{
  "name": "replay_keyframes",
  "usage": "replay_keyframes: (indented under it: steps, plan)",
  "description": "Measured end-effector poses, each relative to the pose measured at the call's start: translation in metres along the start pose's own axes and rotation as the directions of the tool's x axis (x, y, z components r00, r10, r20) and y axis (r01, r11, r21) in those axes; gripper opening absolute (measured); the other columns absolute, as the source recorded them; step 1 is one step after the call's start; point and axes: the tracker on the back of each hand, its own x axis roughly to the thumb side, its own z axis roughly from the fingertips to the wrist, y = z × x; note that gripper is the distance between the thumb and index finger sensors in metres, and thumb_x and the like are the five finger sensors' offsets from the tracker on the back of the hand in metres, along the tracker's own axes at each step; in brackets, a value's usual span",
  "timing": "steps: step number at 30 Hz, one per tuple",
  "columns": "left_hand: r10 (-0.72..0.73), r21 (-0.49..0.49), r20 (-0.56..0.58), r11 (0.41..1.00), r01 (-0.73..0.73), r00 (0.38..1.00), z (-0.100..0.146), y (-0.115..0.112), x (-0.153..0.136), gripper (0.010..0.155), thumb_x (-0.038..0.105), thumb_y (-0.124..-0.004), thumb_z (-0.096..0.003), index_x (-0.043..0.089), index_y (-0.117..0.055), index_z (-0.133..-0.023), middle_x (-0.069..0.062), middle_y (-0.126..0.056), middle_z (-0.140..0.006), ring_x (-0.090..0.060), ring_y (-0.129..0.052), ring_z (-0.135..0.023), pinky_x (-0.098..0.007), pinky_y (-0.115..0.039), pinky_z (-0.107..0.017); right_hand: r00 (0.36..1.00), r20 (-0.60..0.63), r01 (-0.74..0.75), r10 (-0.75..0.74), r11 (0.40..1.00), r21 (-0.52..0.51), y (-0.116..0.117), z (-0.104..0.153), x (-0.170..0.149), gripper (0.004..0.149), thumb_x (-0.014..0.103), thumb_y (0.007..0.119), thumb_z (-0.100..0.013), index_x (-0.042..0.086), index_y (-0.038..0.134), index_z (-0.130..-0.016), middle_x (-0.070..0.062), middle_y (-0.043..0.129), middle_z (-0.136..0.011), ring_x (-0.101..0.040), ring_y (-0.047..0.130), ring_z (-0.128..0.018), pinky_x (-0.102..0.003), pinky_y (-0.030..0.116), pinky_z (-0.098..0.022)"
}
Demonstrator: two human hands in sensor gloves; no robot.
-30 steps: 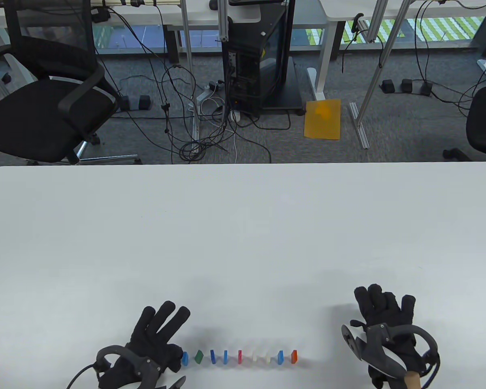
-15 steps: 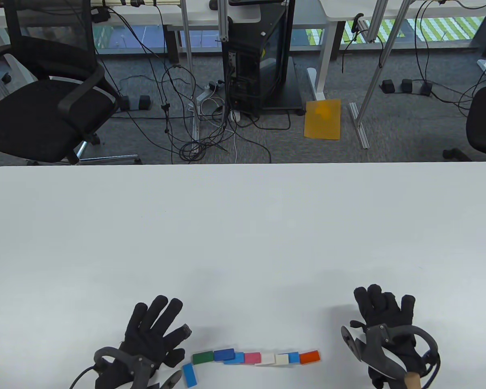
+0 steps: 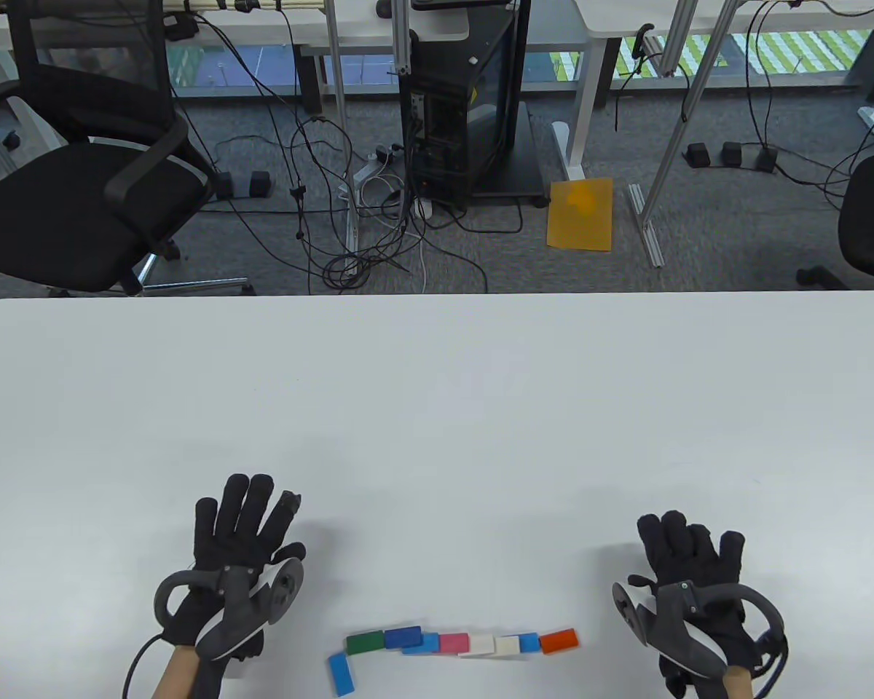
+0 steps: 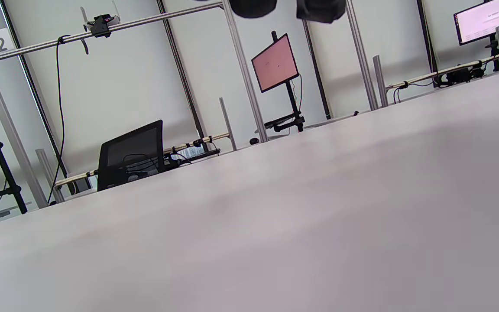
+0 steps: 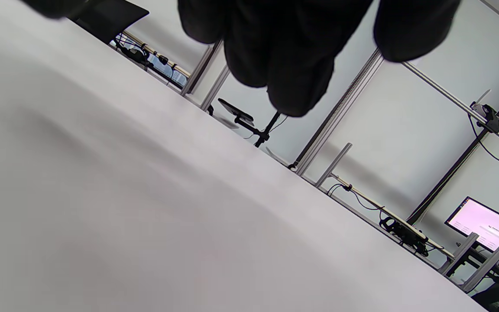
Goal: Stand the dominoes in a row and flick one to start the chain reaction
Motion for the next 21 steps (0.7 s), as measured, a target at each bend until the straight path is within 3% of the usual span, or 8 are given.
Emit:
replay_keyframes:
  steps: [17, 19, 21]
  plan:
    - [-0.186, 0.004, 0.064, 0.982, 0.186, 0.98, 0.008, -0.008, 0.005, 0.077, 0.063, -0.028, -0.036, 0.043, -0.046, -0.108, 0.01, -0.052, -0.121, -0.023, -0.051, -0.117, -0.052, -0.046, -0.083, 0.995, 0.094, -0.027, 0.029, 0.999, -0.019, 0.003, -0.003, 0.017, 0.086, 0.057, 0.059, -0.033, 0.013, 0.042, -0.106, -0.017, 0.061, -0.108, -0.037, 0.082, -0.092, -0.069, 0.058, -0.063]
    - [-0.221, 0.002, 0.111, 0.975, 0.223, 0.969, 0.011, -0.01, 0.009, 0.074, 0.064, -0.025, -0.0365, 0.05, -0.052, -0.104, 0.015, -0.059, -0.118, -0.019, -0.058, -0.115, -0.046, -0.053, -0.082, 0.993, 0.119, -0.007, 0.016, 0.997, -0.079, 0.003, -0.002, 0.019, 0.084, 0.056, 0.059, -0.033, 0.014, 0.046, -0.104, -0.015, 0.065, -0.107, -0.035, 0.084, -0.09, -0.068, 0.061, -0.062]
    - [-0.291, -0.057, 0.247, 0.948, 0.314, 0.924, 0.015, -0.017, 0.02, 0.08, 0.064, -0.018, -0.0349, 0.045, -0.046, -0.108, 0.012, -0.054, -0.12, -0.02, -0.057, -0.115, -0.045, -0.054, -0.081, 0.992, 0.125, -0.006, 0.011, 0.999, -0.047, 0.003, -0.001, 0.023, 0.083, 0.056, 0.059, -0.033, 0.015, 0.046, -0.104, -0.015, 0.065, -0.106, -0.035, 0.084, -0.09, -0.068, 0.061, -0.061]
